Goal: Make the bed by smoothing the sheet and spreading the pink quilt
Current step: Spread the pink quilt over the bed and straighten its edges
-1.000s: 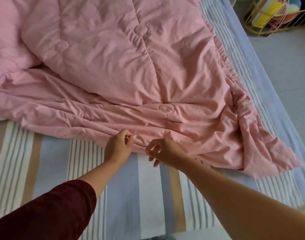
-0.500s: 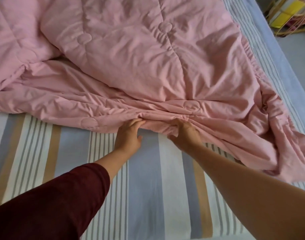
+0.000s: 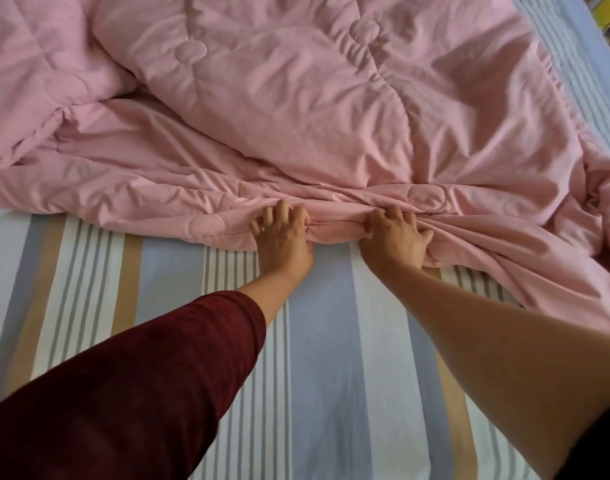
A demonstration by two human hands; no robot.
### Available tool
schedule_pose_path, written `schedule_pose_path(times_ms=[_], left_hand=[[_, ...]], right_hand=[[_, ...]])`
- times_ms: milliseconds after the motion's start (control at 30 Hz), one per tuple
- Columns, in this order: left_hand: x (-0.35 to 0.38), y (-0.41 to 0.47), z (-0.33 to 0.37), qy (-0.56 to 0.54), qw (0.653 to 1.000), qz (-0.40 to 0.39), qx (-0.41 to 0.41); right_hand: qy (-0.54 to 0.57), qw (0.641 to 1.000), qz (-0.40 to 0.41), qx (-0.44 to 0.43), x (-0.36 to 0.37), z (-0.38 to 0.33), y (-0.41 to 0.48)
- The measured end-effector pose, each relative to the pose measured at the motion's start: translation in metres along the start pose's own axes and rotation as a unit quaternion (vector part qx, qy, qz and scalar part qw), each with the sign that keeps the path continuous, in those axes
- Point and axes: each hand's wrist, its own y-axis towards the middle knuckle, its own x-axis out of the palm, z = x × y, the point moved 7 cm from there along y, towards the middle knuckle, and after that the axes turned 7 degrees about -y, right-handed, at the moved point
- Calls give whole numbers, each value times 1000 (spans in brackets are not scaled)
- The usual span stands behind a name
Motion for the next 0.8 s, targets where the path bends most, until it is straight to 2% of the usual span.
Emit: schedule_pose_path(times_ms=[200, 333, 500, 633, 800], left_hand=[[-7, -5, -14, 22, 999, 30, -9], [-19, -8, -35, 64, 997, 34, -40], [-46, -17, -68, 68, 986, 68, -136], [-71, -46, -98, 66, 975, 84, -196], [-106, -103, -90, 60, 977, 93, -180]], right_hand=[[42, 992, 100, -63, -21, 1, -25], [105, 988, 81, -80, -30, -1, -42], [87, 984, 105, -110, -40, 11, -63], [53, 988, 72, -128, -45, 25, -83], [24, 980, 6, -199, -37, 36, -120]])
